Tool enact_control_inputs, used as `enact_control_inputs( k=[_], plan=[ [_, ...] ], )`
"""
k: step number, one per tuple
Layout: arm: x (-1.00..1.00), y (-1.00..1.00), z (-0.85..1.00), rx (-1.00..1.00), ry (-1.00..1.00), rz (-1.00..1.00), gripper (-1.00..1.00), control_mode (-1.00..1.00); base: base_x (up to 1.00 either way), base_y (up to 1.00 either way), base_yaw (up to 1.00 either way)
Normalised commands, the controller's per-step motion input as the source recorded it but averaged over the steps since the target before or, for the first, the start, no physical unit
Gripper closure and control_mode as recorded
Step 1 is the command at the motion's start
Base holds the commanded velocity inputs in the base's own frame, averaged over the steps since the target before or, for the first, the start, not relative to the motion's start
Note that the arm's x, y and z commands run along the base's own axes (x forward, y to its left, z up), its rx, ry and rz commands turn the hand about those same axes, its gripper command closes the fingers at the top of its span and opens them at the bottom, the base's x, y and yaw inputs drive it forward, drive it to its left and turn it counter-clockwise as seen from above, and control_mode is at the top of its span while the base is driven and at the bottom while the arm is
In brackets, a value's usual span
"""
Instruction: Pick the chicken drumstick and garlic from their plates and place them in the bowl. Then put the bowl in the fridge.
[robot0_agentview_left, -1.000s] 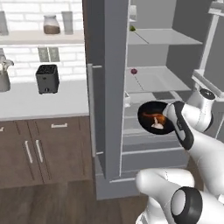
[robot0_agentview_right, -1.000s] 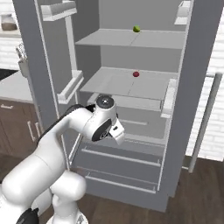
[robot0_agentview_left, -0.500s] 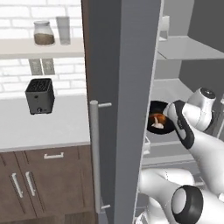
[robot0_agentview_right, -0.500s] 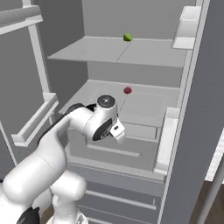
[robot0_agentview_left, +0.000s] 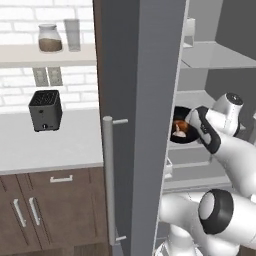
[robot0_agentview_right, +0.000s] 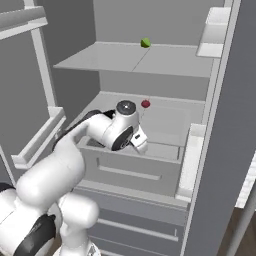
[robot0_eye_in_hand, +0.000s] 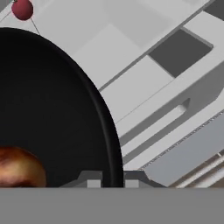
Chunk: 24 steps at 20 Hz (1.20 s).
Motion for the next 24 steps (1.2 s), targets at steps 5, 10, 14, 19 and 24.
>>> enact_control_inputs(
  k=[5, 10, 14, 19, 24],
  plan=[
    [0.76, -0.69, -0.03, 0.01, 0.00, -0.10, 1.00, -1.00, 0.00, 0.00, 0.00],
    [1.00, -0.25, 0.00, 0.02, 0.02, -0.13, 1.00, -1.00, 0.00, 0.00, 0.00],
    [0.87, 0.00, -0.22, 0.00, 0.08, -0.10, 1.00, -1.00, 0.00, 0.00, 0.00],
    [0.74, 0.00, -0.38, 0.00, 0.05, -0.08, 1.00, -1.00, 0.00, 0.00, 0.00],
    [0.91, 0.00, -0.10, 0.00, 0.00, -0.08, -1.00, -1.00, 0.00, 0.00, 0.00]
  ],
)
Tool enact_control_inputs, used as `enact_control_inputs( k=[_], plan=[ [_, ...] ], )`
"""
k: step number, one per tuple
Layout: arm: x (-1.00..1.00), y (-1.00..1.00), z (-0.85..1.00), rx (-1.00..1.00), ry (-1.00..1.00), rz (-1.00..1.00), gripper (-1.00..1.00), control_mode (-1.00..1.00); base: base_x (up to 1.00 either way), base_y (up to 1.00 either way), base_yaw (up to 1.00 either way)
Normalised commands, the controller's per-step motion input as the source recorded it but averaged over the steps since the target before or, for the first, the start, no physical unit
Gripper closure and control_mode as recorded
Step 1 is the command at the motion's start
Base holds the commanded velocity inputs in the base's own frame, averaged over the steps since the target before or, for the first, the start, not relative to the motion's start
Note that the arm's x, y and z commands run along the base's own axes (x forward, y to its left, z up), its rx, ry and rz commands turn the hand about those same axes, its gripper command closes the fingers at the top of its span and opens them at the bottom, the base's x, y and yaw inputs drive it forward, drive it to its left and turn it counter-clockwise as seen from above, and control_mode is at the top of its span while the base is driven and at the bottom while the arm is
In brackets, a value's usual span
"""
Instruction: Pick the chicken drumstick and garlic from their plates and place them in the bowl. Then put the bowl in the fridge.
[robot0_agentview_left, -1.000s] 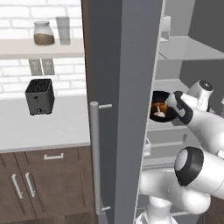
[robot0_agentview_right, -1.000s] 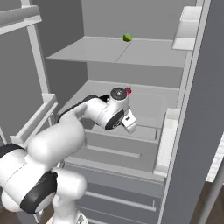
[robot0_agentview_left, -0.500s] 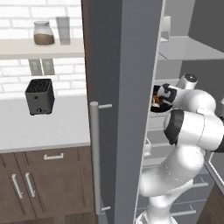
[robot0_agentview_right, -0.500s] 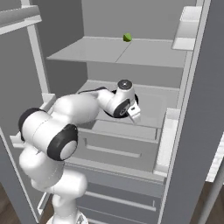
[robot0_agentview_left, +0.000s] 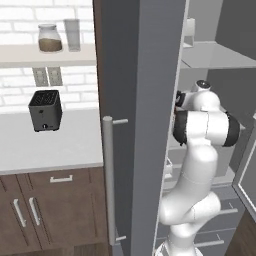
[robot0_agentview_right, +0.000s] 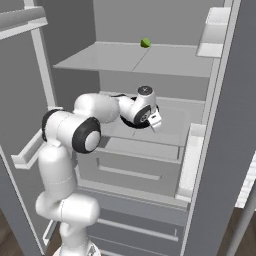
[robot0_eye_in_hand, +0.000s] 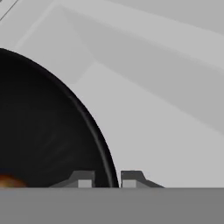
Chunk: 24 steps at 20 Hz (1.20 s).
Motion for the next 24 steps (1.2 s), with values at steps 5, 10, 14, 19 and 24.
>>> enact_control_inputs(
  k=[5, 10, 14, 19, 24],
  plan=[
    [0.11, -0.03, 0.00, 0.00, 0.00, -0.01, -1.00, -1.00, 0.00, 0.00, 0.00],
    [-0.58, -0.28, 0.15, 0.03, -0.15, 0.00, -1.00, -1.00, 0.00, 0.00, 0.00],
    [-1.00, -0.35, 0.21, 0.05, -0.53, 0.00, -1.00, -1.00, 0.00, 0.00, 0.00],
    [-1.00, -0.15, 0.47, 0.00, -0.75, 0.00, -1.00, -1.00, 0.00, 0.00, 0.00],
    [-1.00, 0.00, 0.85, 0.00, -0.55, 0.00, -1.00, -1.00, 0.00, 0.00, 0.00]
  ],
)
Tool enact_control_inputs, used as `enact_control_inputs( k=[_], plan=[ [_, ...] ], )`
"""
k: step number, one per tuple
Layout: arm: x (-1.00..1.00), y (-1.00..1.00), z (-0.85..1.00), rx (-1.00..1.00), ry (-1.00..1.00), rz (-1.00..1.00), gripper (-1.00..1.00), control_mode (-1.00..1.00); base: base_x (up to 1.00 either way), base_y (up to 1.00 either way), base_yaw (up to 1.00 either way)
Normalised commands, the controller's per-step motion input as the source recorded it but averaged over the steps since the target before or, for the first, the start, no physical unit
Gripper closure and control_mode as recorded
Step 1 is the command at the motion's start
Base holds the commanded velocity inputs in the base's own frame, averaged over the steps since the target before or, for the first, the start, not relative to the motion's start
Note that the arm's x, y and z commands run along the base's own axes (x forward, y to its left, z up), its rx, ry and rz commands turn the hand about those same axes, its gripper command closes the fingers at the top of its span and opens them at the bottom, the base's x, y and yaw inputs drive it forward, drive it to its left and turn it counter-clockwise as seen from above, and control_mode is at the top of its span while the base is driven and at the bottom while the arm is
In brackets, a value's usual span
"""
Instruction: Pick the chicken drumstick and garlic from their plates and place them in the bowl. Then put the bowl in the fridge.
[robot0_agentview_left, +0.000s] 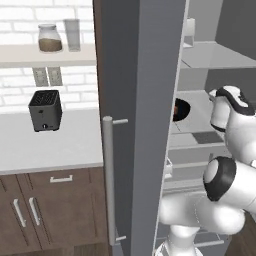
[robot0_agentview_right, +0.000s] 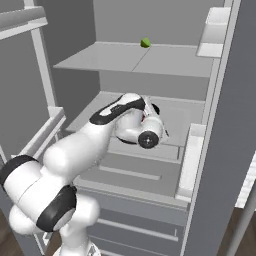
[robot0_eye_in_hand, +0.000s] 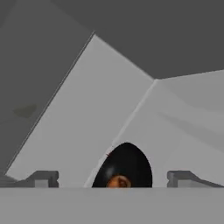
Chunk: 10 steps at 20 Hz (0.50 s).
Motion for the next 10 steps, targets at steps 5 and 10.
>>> enact_control_inputs(
  k=[5, 10],
  plan=[
    [-1.00, 0.04, 0.78, -0.01, -0.22, 0.01, -1.00, -1.00, 0.00, 0.00, 0.00],
    [-0.76, 0.19, 0.41, -0.11, 0.16, 0.06, -1.00, -1.00, 0.00, 0.00, 0.00]
  ],
)
